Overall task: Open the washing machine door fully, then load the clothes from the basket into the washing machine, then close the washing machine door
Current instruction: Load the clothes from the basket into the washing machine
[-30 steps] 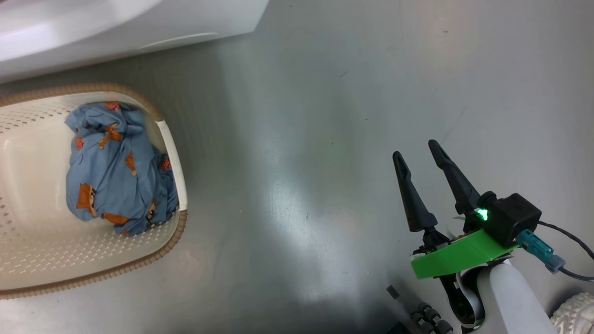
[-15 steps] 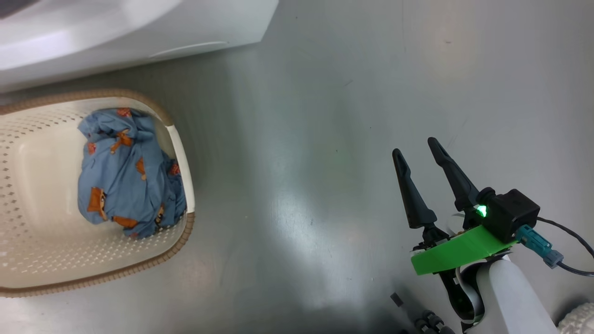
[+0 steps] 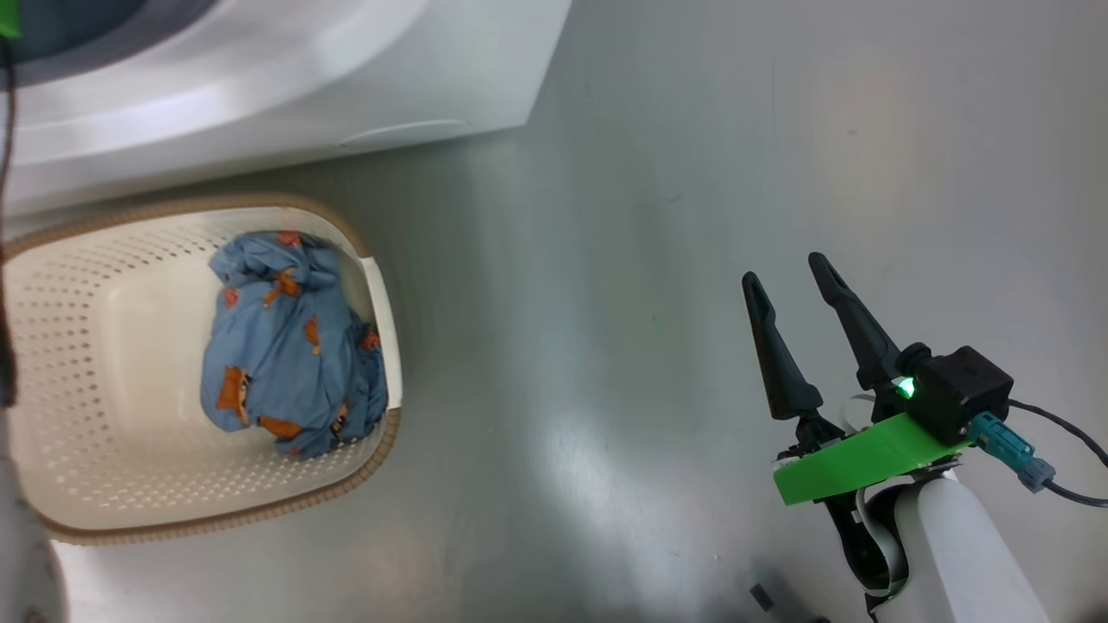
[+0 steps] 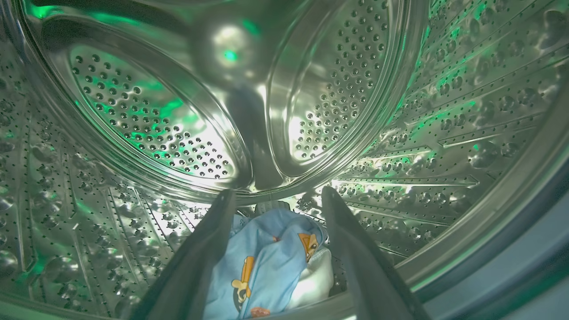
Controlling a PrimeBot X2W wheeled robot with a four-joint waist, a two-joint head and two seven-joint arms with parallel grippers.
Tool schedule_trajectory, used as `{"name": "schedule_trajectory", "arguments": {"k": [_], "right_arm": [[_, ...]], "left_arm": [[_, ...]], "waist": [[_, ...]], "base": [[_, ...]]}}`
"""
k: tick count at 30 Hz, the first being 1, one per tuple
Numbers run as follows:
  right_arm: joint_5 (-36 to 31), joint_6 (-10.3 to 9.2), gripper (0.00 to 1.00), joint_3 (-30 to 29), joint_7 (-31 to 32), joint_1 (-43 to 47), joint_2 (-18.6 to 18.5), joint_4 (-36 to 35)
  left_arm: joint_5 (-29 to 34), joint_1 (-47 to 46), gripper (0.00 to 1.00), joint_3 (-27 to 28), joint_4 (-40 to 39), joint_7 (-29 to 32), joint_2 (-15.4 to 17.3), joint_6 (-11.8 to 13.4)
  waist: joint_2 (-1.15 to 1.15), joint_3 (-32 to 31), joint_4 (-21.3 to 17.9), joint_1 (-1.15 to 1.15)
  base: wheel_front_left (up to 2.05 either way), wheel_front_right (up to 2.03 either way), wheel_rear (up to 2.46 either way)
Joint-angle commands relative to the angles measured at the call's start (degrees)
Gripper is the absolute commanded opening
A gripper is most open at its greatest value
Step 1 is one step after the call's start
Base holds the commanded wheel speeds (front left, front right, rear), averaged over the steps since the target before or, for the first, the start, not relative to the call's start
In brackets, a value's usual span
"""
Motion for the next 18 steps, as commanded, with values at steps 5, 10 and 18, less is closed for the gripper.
{"name": "schedule_trajectory", "arguments": {"k": [5,10,18], "right_arm": [[-0.8,0.16,1.00,0.7,-0.7,1.4,0.1,-0.1],[-1.0,0.16,1.00,0.3,-0.7,2.1,0.1,0.8],[-0.9,0.16,1.00,-0.6,-0.7,4.1,0.1,2.2]], "left_arm": [[-1.3,4.8,1.00,0.3,-2.8,-0.1,0.7,-0.1],[-3.0,10.1,1.00,0.4,-5.2,-0.1,-0.2,-0.1],[-4.5,20.3,1.00,2.6,-11.1,-0.1,-1.8,-0.1]], "waist": [[0.00,-4.1,2.1,0.00],[0.00,-7.7,3.1,0.00],[0.00,-14.4,4.2,0.00]], "base": [[0.00,0.00,0.00],[0.00,0.00,0.00],[0.00,0.00,0.00]]}}
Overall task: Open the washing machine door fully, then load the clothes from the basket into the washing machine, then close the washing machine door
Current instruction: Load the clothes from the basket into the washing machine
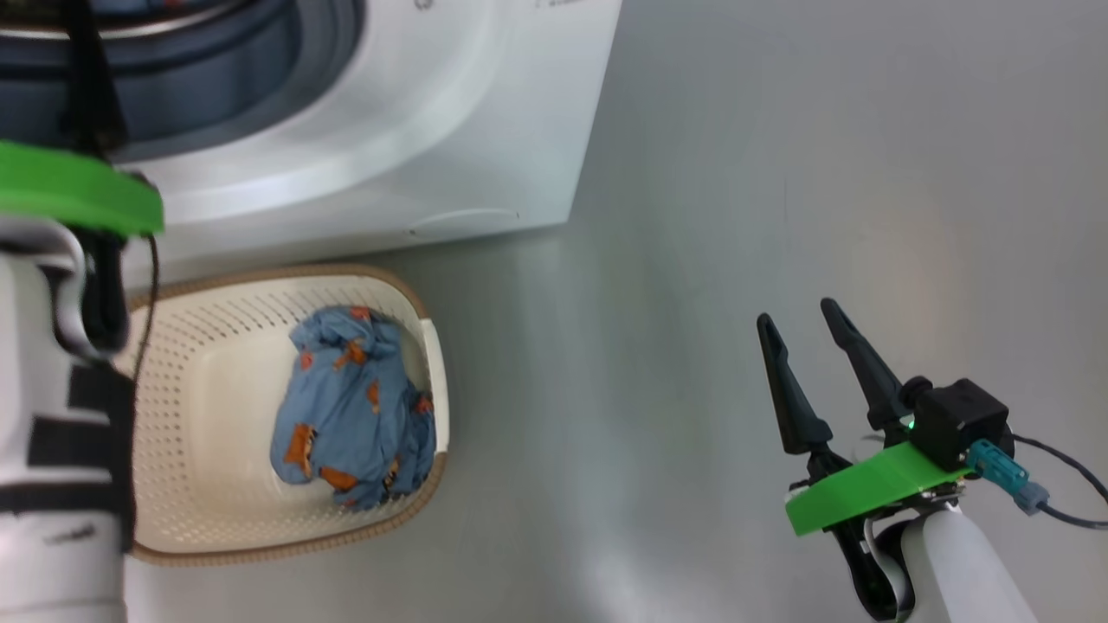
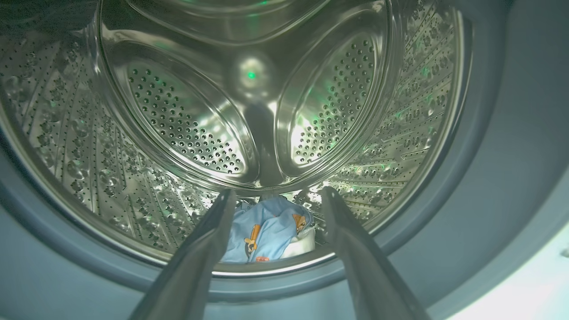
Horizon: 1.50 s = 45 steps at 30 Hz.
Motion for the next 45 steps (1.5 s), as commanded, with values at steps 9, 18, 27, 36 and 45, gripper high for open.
{"name": "schedule_trajectory", "arguments": {"k": [9,18,27,36,45], "right_arm": [[-0.7,0.16,1.00,0.7,-0.7,3.8,0.2,-0.4],[0.1,0.16,1.00,1.4,-0.7,5.7,0.2,0.3],[0.1,0.16,1.00,1.7,-0.7,7.4,0.2,0.7],[-0.1,0.16,1.00,1.6,-0.7,9.2,0.2,1.1],[-1.0,0.16,1.00,1.2,-0.7,11.9,0.2,0.7]], "left_arm": [[3.9,14.0,1.00,3.5,-11.1,-0.1,0.3,-0.1],[5.4,25.4,1.00,6.5,-18.5,-0.1,-2.5,-0.2],[6.6,37.0,1.00,10.4,-24.9,-0.1,-5.6,-0.1],[7.9,45.5,1.00,11.5,-29.7,-0.1,-7.0,0.3],[7.5,54.1,1.00,8.4,-32.2,-0.1,-7.3,2.1]], "waist": [[0.00,-9.8,1.9,0.00],[0.00,-15.2,1.8,0.00],[0.00,-19.7,1.0,0.00],[0.00,-23.5,0.8,0.00],[0.00,-28.3,0.7,0.00]], "base": [[0.00,0.00,0.00],[0.00,0.00,0.00],[0.00,0.00,0.00],[0.00,0.00,0.00],[0.00,0.00,0.00]]}}
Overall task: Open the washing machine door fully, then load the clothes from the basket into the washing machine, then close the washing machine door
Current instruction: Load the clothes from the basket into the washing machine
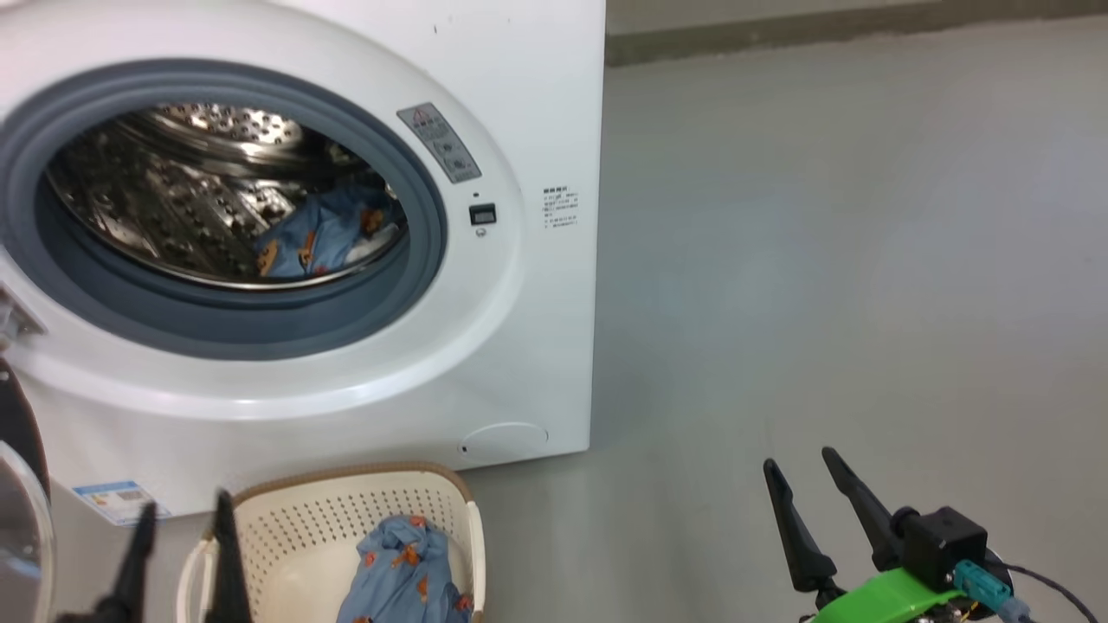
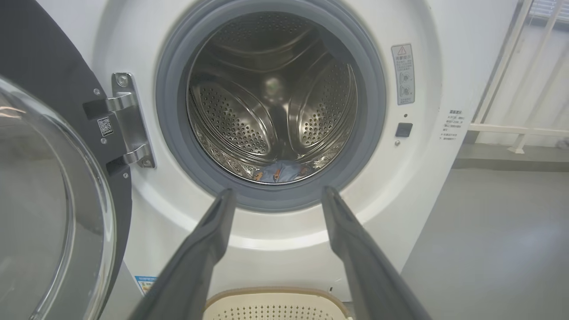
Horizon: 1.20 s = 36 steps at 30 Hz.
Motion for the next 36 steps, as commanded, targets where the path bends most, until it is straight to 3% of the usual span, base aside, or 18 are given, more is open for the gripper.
{"name": "schedule_trajectory", "arguments": {"k": [1,10,36], "right_arm": [[-0.8,0.16,1.00,1.2,-0.7,-0.1,0.1,-1.7],[-1.6,0.16,1.00,0.5,-0.7,1.2,0.1,-2.4],[-2.5,0.16,1.00,-1.1,-0.7,1.8,0.1,-3.3]], "left_arm": [[-0.5,0.1,1.00,0.9,-2.1,-0.1,0.6,0.8],[-1.8,4.2,1.00,-3.6,-3.6,-0.1,0.6,4.1],[-2.5,5.9,1.00,-4.8,-2.9,-0.1,0.6,5.9]], "waist": [[0.00,-1.5,0.0,0.00],[0.00,-1.9,0.3,0.00],[0.00,-2.4,0.6,0.00]], "base": [[0.00,0.00,0.00],[0.00,0.00,0.00],[0.00,0.00,0.00]]}}
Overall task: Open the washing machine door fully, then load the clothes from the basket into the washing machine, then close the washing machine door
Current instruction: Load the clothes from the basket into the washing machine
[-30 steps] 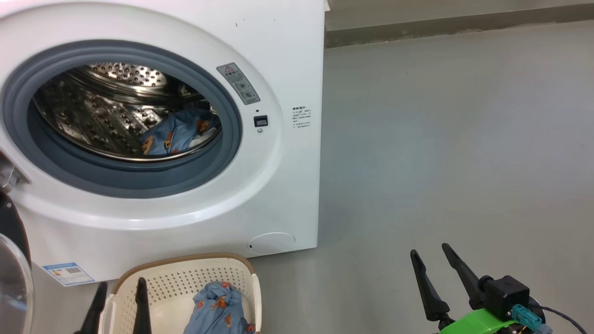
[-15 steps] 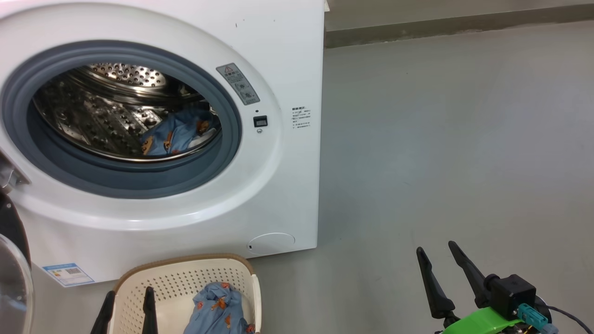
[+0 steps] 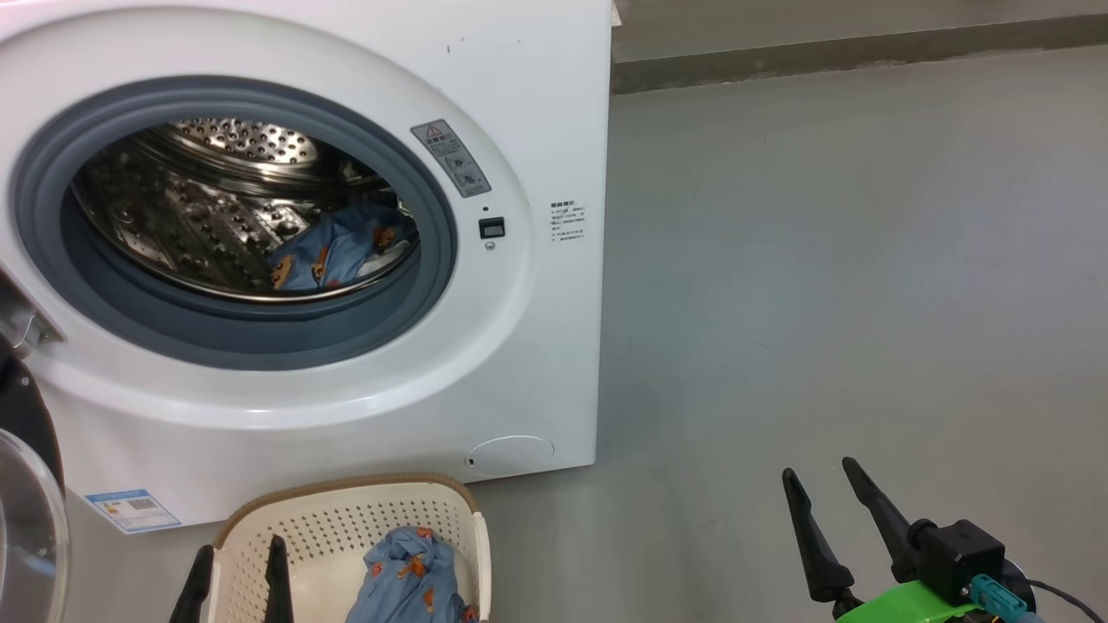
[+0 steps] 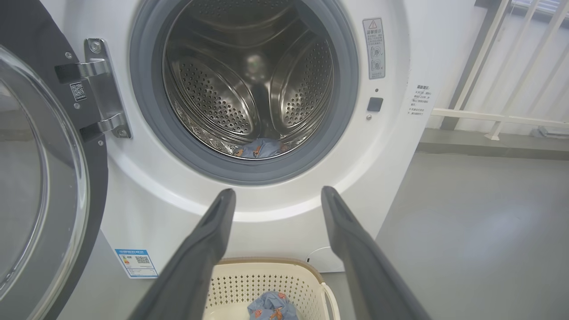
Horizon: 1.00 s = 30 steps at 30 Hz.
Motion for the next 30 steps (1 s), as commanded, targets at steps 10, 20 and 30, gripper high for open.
{"name": "schedule_trajectory", "arguments": {"k": [10,20,30], "right_arm": [[0.1,0.16,1.00,0.8,-0.7,-0.6,0.0,-1.7],[0.4,0.16,1.00,0.8,-0.7,-1.4,0.0,-2.7],[0.7,0.16,1.00,0.9,-0.7,-3.6,0.0,-2.8]], "left_arm": [[-0.9,-1.1,1.00,2.0,-0.8,-0.2,0.5,0.0],[-2.8,-2.8,1.00,1.5,1.6,-0.2,0.5,-0.5],[-4.5,-7.9,1.00,1.5,7.9,-0.2,0.5,-3.2]], "waist": [[0.00,0.4,0.2,0.00],[0.00,4.9,-0.5,0.00],[0.00,13.1,-1.3,0.00]], "base": [[0.00,0.00,0.00],[0.00,0.00,0.00],[0.00,0.00,0.00]]}}
